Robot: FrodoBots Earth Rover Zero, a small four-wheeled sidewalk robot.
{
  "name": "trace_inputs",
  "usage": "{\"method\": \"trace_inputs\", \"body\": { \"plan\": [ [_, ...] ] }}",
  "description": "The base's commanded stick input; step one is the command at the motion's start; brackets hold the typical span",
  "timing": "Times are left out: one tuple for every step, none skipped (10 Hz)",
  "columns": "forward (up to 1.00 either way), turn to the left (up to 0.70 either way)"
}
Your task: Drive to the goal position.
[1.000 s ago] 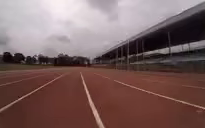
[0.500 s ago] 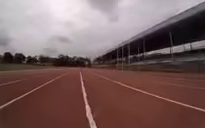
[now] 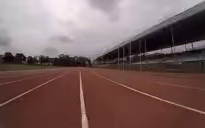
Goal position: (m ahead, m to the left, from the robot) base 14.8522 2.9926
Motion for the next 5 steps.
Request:
{"method": "trace_inputs", "body": {
  "plan": [
    [0.70,0.00],
    [0.70,0.00],
    [0.70,0.00],
    [0.70,0.00],
    [0.70,0.00]
  ]
}}
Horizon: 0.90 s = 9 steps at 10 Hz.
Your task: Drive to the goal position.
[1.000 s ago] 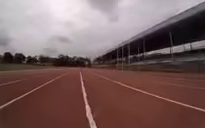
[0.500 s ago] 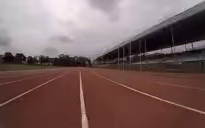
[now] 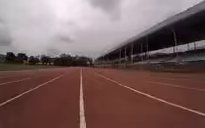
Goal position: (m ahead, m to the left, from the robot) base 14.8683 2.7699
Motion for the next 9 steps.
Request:
{"method": "trace_inputs", "body": {
  "plan": [
    [0.70,0.00],
    [0.70,0.00],
    [0.70,0.00],
    [0.70,0.00],
    [0.70,0.00],
    [0.70,0.00],
    [0.70,0.00],
    [0.70,0.00],
    [0.70,0.00]
  ]
}}
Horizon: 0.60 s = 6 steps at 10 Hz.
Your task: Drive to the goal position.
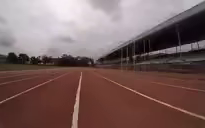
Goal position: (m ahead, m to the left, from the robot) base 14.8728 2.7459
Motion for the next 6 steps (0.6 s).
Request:
{"method": "trace_inputs", "body": {
  "plan": [
    [0.70,0.00],
    [0.70,0.00],
    [0.70,0.00],
    [0.70,0.00],
    [0.70,0.00],
    [0.70,0.00]
  ]
}}
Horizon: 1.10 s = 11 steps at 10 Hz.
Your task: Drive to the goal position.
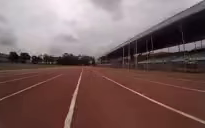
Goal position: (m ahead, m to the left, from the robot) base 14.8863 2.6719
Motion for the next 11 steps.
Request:
{"method": "trace_inputs", "body": {
  "plan": [
    [0.70,0.00],
    [0.70,0.00],
    [0.70,0.00],
    [0.70,0.00],
    [0.70,0.00],
    [0.70,0.00],
    [0.70,0.00],
    [0.70,0.00],
    [0.70,0.00],
    [0.70,0.00],
    [0.70,0.00]
  ]
}}
